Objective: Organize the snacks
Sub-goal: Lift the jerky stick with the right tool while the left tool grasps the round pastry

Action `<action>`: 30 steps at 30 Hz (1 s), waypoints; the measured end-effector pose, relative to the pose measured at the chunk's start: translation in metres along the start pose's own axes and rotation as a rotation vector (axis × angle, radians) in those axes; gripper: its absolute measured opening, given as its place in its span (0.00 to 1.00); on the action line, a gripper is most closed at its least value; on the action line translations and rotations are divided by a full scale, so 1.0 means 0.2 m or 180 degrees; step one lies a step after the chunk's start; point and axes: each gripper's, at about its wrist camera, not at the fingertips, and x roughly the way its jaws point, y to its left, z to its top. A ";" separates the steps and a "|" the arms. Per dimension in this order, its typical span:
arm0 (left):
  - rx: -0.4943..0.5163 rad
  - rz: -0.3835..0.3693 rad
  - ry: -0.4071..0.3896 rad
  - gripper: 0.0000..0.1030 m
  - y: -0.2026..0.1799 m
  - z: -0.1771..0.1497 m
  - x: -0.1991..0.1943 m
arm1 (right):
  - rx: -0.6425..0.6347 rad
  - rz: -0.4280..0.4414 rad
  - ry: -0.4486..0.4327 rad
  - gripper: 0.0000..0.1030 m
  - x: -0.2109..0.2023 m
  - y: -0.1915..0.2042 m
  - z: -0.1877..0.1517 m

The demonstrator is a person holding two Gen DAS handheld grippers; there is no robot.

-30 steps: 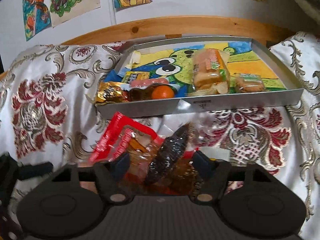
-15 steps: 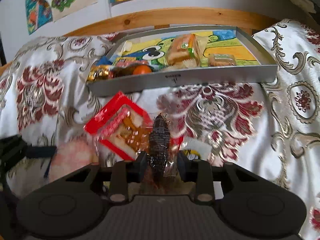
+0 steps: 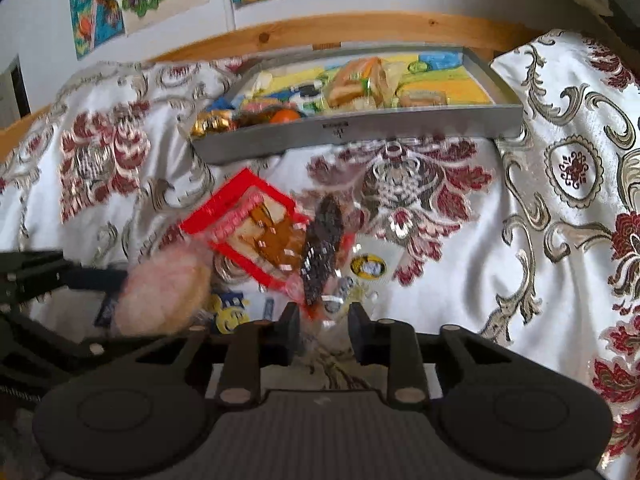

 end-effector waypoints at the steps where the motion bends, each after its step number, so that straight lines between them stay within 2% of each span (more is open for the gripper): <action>1: -0.0017 0.0016 -0.0012 0.83 0.00 0.00 0.00 | 0.0008 0.0006 -0.0054 0.36 0.00 0.00 0.01; 6: 0.0084 0.0080 -0.0108 0.87 0.00 0.02 0.01 | -0.0115 0.0045 -0.0206 0.44 0.06 0.03 0.04; 9: 0.0166 -0.0010 -0.0143 0.94 0.01 0.02 0.03 | -0.0181 0.0038 -0.0236 0.48 0.10 0.02 0.05; 14: 0.0243 -0.0201 -0.0026 0.94 0.00 0.00 0.09 | -0.0090 0.0136 -0.0186 0.59 0.17 -0.04 0.07; 20: 0.0513 -0.0185 0.0042 0.99 -0.05 -0.02 0.13 | -0.0227 0.0216 -0.0246 0.62 0.20 -0.02 0.04; 24: 0.0671 -0.0117 0.0046 0.94 -0.07 -0.03 0.14 | -0.0259 0.0255 -0.0263 0.57 0.20 -0.02 0.04; 29: 0.0690 -0.0089 0.0003 0.87 -0.08 -0.03 0.14 | -0.0173 0.0308 -0.0283 0.55 0.20 -0.03 0.03; 30: 0.0698 -0.0078 -0.0009 0.83 -0.08 -0.03 0.13 | -0.0163 0.0311 -0.0287 0.55 0.20 -0.03 0.03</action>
